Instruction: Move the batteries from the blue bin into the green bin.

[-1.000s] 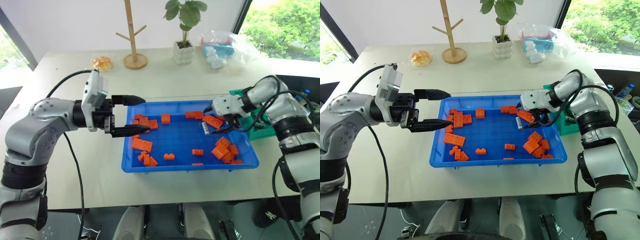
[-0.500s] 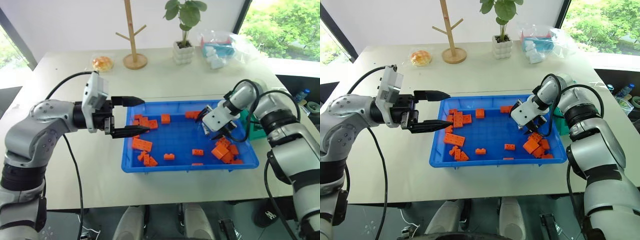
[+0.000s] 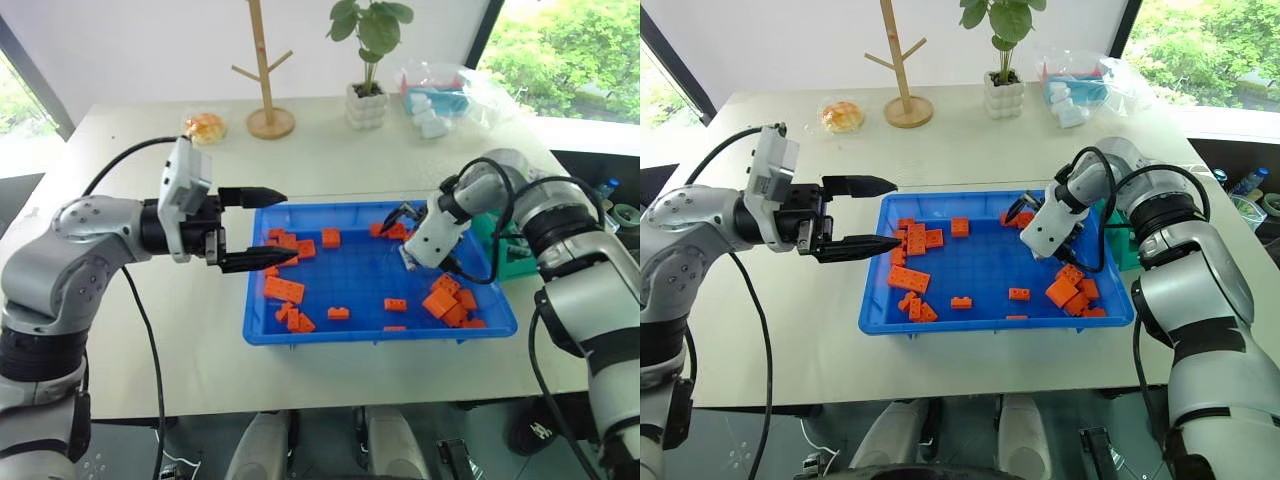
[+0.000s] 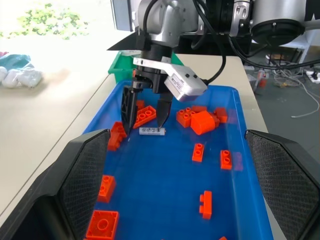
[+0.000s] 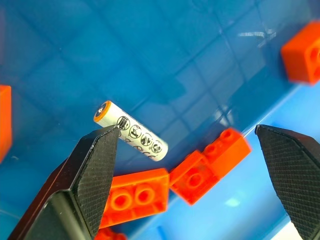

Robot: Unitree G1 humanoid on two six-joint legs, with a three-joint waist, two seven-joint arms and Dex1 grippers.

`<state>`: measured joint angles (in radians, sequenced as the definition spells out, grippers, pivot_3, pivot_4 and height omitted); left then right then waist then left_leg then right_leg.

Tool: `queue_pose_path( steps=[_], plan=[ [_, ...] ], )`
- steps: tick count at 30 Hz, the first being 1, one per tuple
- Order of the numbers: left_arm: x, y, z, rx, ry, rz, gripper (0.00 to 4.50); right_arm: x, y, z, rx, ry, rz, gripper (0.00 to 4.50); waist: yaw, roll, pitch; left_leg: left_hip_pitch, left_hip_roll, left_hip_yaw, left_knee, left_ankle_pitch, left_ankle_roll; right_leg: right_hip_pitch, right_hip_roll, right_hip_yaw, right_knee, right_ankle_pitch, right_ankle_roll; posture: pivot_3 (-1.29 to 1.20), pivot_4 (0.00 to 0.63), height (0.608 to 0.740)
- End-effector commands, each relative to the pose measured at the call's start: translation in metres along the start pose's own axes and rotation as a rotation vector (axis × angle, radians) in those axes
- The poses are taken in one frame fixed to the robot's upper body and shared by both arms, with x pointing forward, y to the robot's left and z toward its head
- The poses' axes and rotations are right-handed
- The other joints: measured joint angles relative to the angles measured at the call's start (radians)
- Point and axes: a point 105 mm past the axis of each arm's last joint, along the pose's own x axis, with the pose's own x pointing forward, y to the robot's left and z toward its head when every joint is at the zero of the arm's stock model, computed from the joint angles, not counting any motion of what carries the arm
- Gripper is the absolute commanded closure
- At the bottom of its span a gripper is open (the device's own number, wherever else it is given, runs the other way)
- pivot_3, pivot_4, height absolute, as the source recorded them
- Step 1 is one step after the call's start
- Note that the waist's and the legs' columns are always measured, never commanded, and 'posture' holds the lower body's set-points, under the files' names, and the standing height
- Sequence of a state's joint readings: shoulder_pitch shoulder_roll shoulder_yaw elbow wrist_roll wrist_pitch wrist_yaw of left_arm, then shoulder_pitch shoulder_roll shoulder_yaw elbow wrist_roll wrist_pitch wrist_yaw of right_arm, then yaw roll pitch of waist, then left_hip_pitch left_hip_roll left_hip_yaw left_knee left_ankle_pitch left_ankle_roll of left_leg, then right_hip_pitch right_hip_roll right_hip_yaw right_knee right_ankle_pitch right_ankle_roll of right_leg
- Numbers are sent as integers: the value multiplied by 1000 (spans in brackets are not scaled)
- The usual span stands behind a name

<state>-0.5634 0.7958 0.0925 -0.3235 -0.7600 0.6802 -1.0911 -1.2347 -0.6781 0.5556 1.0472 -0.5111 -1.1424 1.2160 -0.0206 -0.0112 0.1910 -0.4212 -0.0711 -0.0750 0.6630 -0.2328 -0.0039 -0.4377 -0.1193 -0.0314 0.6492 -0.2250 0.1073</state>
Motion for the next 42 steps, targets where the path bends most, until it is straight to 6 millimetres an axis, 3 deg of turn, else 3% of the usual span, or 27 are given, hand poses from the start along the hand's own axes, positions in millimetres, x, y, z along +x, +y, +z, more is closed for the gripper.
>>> queue_pose_path(
  steps=[1,4,11,18,27,30,34,42],
  plan=[
    [0,-2,9,38,-16,-15,0,6,5,4,-66,-9,20,58,-1,0,0,0,0,0,0,0,0,0,0,0,0,0,0,0,150,693],
    [0,-1,9,38,-16,-17,0,6,8,3,-84,-2,27,58,-1,0,0,3,0,0,-1,0,0,2,0,0,0,0,0,0,150,693],
    [1,-1,8,39,-18,-20,0,-7,-10,-5,-66,43,-21,58,-1,0,0,9,0,0,-2,0,0,7,0,1,0,-2,-3,0,150,693],
    [2,-2,9,41,-24,-18,0,2,9,-7,-78,47,37,58,-1,0,0,9,0,0,-2,0,0,7,0,1,0,-2,-3,0,150,693],
    [2,-2,10,42,-24,-14,0,10,9,-9,-68,61,15,58,-2,0,0,9,0,0,-2,0,0,7,0,1,0,-2,-3,0,150,693],
    [2,-2,10,44,-26,-15,0,12,10,-10,-52,63,13,1347,-2,0,0,9,0,0,-2,0,0,7,1,2,0,-2,-3,0,150,693],
    [2,-1,11,46,-26,-15,0,15,13,-11,-33,63,14,3419,-3,0,0,9,0,0,-3,0,0,7,1,2,0,-2,-3,0,150,693],
    [3,-1,11,48,-32,-17,0,6,14,-12,30,44,-26,3419,-1,0,0,9,0,0,-3,0,0,7,0,2,0,-2,-3,0,150,693]
  ],
)
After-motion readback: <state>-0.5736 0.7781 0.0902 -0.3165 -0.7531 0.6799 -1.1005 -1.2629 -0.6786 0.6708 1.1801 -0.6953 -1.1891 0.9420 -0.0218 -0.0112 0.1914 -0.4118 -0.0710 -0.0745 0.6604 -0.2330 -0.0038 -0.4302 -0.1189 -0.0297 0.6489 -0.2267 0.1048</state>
